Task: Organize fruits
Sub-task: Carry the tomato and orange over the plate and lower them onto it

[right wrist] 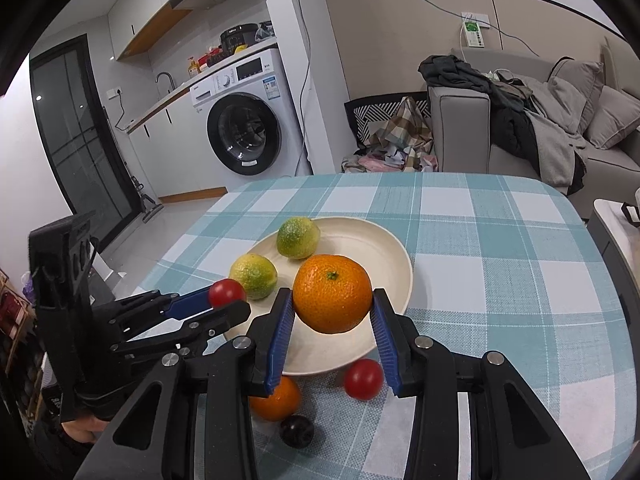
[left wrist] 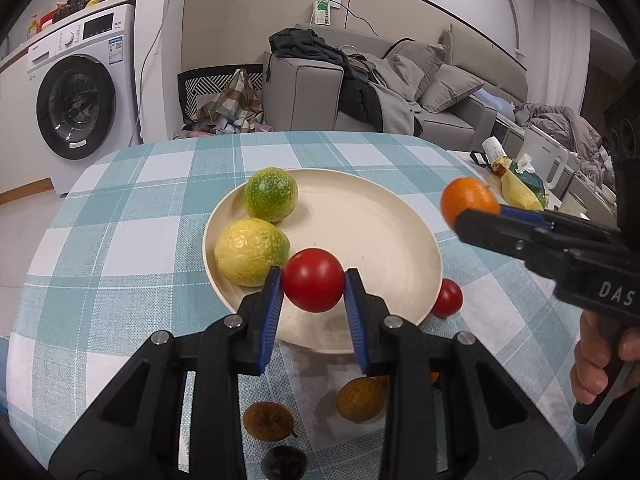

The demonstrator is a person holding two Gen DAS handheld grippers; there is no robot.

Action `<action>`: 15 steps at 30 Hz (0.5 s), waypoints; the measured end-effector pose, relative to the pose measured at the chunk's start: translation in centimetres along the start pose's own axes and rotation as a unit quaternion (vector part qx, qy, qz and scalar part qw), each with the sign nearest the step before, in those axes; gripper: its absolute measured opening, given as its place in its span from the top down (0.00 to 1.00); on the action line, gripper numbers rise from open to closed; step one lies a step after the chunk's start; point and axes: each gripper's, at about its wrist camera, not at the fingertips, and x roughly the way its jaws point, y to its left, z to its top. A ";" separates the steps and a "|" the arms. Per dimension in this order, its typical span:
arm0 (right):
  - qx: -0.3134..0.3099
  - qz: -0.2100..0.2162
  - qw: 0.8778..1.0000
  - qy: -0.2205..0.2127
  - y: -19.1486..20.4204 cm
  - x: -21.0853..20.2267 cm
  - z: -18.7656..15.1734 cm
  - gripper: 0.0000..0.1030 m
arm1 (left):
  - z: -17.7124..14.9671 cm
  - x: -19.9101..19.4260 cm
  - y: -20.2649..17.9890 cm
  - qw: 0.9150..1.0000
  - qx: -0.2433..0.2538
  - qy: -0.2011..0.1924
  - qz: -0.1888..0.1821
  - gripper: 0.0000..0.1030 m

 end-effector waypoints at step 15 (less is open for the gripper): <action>-0.015 -0.006 0.998 0.057 0.2 5.0 -1.6 0.61 | -0.5 1.2 0.8 1.000 0.001 0.021 0.002 0.73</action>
